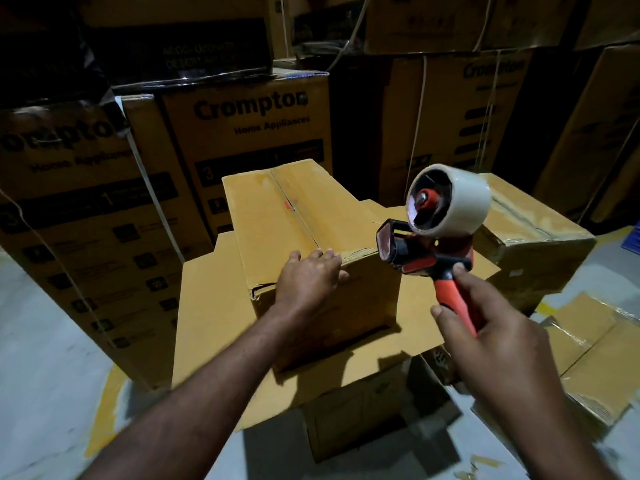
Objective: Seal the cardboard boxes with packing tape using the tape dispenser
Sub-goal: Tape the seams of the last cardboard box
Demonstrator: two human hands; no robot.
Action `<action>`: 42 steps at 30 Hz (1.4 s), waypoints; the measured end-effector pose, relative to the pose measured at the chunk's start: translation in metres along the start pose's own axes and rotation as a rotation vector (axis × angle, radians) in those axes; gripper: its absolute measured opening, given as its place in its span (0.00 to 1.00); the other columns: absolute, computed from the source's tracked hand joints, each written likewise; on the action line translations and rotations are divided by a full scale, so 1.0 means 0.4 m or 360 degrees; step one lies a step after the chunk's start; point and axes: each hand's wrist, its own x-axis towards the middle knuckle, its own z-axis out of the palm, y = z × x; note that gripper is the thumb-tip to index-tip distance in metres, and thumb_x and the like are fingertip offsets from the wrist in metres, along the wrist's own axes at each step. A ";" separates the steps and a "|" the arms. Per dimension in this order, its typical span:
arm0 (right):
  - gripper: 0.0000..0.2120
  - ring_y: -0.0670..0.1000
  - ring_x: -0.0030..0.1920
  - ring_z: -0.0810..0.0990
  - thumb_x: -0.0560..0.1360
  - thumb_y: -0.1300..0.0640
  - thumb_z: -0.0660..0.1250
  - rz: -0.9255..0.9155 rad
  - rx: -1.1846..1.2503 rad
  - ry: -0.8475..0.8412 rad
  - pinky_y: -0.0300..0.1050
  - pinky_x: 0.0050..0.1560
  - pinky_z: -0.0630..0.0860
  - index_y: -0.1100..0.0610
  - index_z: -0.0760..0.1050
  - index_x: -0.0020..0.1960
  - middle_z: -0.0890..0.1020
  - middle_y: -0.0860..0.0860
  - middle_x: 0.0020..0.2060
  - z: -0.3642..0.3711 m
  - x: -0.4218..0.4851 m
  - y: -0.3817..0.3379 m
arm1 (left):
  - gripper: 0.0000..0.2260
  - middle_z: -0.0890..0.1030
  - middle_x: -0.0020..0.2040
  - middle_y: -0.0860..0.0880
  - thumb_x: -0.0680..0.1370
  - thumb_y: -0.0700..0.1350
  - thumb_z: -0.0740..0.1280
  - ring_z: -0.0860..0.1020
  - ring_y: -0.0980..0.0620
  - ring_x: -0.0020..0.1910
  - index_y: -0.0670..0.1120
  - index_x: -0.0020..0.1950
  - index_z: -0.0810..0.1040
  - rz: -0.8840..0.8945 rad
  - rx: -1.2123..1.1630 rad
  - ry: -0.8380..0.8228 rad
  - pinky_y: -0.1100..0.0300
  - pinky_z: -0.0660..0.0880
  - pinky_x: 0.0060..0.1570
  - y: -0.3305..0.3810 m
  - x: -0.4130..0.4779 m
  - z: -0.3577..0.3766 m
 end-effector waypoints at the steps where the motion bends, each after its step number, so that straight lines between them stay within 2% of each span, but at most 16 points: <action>1: 0.29 0.50 0.41 0.80 0.75 0.48 0.70 -0.0004 0.0005 0.0019 0.46 0.39 0.82 0.41 0.64 0.74 0.73 0.46 0.45 -0.001 0.002 -0.010 | 0.19 0.70 0.76 0.47 0.85 0.56 0.57 0.67 0.48 0.76 0.49 0.72 0.72 0.0040 -0.0014 0.0029 0.44 0.57 0.77 -0.007 0.000 0.002; 4: 0.30 0.53 0.43 0.82 0.74 0.47 0.70 0.0002 0.0037 0.0032 0.52 0.43 0.83 0.40 0.65 0.74 0.74 0.47 0.47 0.010 0.006 -0.039 | 0.19 0.73 0.73 0.47 0.84 0.54 0.60 0.70 0.48 0.74 0.49 0.72 0.74 0.0224 -0.0084 0.0135 0.45 0.57 0.77 -0.052 -0.008 0.024; 8: 0.31 0.51 0.44 0.82 0.74 0.47 0.71 0.0002 0.0098 0.0023 0.52 0.42 0.84 0.37 0.64 0.74 0.74 0.46 0.48 0.047 0.020 -0.071 | 0.15 0.82 0.62 0.51 0.80 0.54 0.65 0.81 0.53 0.62 0.49 0.62 0.82 0.0805 -0.0324 0.0590 0.39 0.67 0.71 -0.228 -0.016 0.067; 12: 0.31 0.48 0.44 0.81 0.74 0.47 0.71 -0.0073 0.0120 -0.0053 0.48 0.39 0.83 0.37 0.63 0.73 0.74 0.43 0.48 0.107 0.045 -0.101 | 0.14 0.81 0.64 0.51 0.81 0.49 0.68 0.79 0.52 0.65 0.48 0.65 0.81 0.1089 -0.0231 0.0699 0.41 0.65 0.72 -0.413 -0.004 0.068; 16: 0.31 0.43 0.43 0.80 0.74 0.48 0.71 -0.0143 0.0170 -0.0223 0.39 0.38 0.81 0.37 0.63 0.74 0.73 0.37 0.45 0.186 0.063 -0.141 | 0.15 0.77 0.69 0.52 0.81 0.53 0.63 0.71 0.49 0.73 0.54 0.68 0.78 0.0390 -0.0288 0.0690 0.33 0.66 0.69 -0.545 -0.028 0.094; 18: 0.30 0.41 0.39 0.80 0.74 0.49 0.71 -0.0186 0.0183 -0.0282 0.32 0.32 0.77 0.36 0.64 0.73 0.73 0.34 0.42 0.223 0.071 -0.166 | 0.14 0.69 0.76 0.54 0.83 0.53 0.61 0.60 0.52 0.78 0.56 0.66 0.79 -0.0211 -0.0931 0.0665 0.37 0.58 0.75 -0.522 -0.048 0.101; 20: 0.29 0.37 0.38 0.80 0.74 0.49 0.71 -0.0230 0.0190 -0.0308 0.29 0.30 0.74 0.36 0.65 0.72 0.74 0.33 0.40 0.260 0.082 -0.189 | 0.14 0.57 0.81 0.53 0.83 0.52 0.62 0.58 0.51 0.79 0.51 0.67 0.78 -0.0733 -0.1496 0.0753 0.44 0.63 0.74 -0.471 -0.037 0.086; 22: 0.29 0.38 0.37 0.80 0.74 0.48 0.71 -0.0266 0.0176 -0.0338 0.29 0.30 0.75 0.37 0.66 0.72 0.74 0.33 0.40 0.298 0.094 -0.209 | 0.33 0.49 0.83 0.51 0.78 0.57 0.70 0.64 0.48 0.75 0.49 0.79 0.63 -0.1109 -0.1805 0.0717 0.44 0.74 0.66 -0.466 0.005 0.093; 24: 0.30 0.39 0.35 0.81 0.74 0.48 0.71 -0.0287 0.0175 -0.0345 0.30 0.31 0.76 0.37 0.66 0.73 0.74 0.33 0.41 0.333 0.104 -0.229 | 0.52 0.55 0.82 0.48 0.66 0.67 0.74 0.67 0.45 0.74 0.59 0.81 0.48 -0.1309 -0.2030 0.0457 0.43 0.74 0.65 -0.512 0.052 0.132; 27: 0.29 0.36 0.38 0.80 0.73 0.49 0.72 -0.0366 0.0224 -0.0341 0.29 0.31 0.75 0.37 0.67 0.71 0.74 0.31 0.41 0.375 0.117 -0.253 | 0.57 0.61 0.80 0.49 0.56 0.78 0.72 0.67 0.43 0.75 0.68 0.77 0.46 -0.1200 -0.2165 0.0159 0.41 0.70 0.69 -0.589 0.075 0.229; 31: 0.30 0.30 0.44 0.78 0.73 0.49 0.72 -0.0456 0.0294 -0.0351 0.27 0.35 0.76 0.38 0.68 0.72 0.70 0.26 0.45 0.422 0.134 -0.275 | 0.56 0.56 0.82 0.50 0.62 0.70 0.76 0.70 0.45 0.73 0.66 0.80 0.44 -0.0942 -0.2493 -0.0056 0.39 0.71 0.68 -0.589 0.043 0.144; 33: 0.30 0.24 0.47 0.75 0.73 0.50 0.73 -0.0502 0.0316 -0.0364 0.24 0.38 0.75 0.39 0.68 0.72 0.68 0.24 0.47 0.438 0.146 -0.287 | 0.50 0.57 0.82 0.50 0.70 0.63 0.75 0.72 0.47 0.71 0.61 0.82 0.45 -0.0877 -0.2314 -0.0203 0.42 0.70 0.68 -0.606 0.038 0.098; 35: 0.30 0.27 0.46 0.77 0.73 0.50 0.73 -0.0548 0.0307 -0.0374 0.24 0.38 0.75 0.40 0.68 0.73 0.68 0.25 0.48 0.448 0.157 -0.299 | 0.40 0.65 0.79 0.49 0.76 0.56 0.73 0.74 0.48 0.67 0.53 0.82 0.55 -0.0942 -0.1835 -0.0123 0.50 0.76 0.62 -0.609 0.035 0.039; 37: 0.31 0.35 0.41 0.80 0.73 0.50 0.73 -0.0607 0.0293 -0.0353 0.25 0.38 0.75 0.40 0.67 0.73 0.70 0.28 0.47 0.454 0.172 -0.307 | 0.22 0.79 0.67 0.45 0.81 0.55 0.67 0.80 0.45 0.60 0.46 0.71 0.74 -0.1019 -0.1467 0.0237 0.47 0.80 0.56 -0.590 0.031 -0.029; 39: 0.31 0.34 0.42 0.77 0.72 0.50 0.73 -0.0693 0.0273 -0.0353 0.23 0.40 0.74 0.40 0.66 0.73 0.72 0.31 0.48 0.456 0.192 -0.312 | 0.21 0.85 0.54 0.40 0.83 0.59 0.60 0.84 0.41 0.52 0.43 0.60 0.80 -0.1077 -0.1981 0.0279 0.46 0.81 0.51 -0.564 0.042 -0.103; 42: 0.32 0.30 0.44 0.72 0.72 0.50 0.73 -0.0794 0.0260 -0.0383 0.18 0.42 0.70 0.39 0.64 0.72 0.66 0.26 0.50 0.456 0.225 -0.313 | 0.33 0.82 0.58 0.35 0.80 0.67 0.58 0.83 0.38 0.54 0.37 0.61 0.77 -0.1006 -0.2888 -0.0196 0.42 0.79 0.56 -0.556 0.076 -0.179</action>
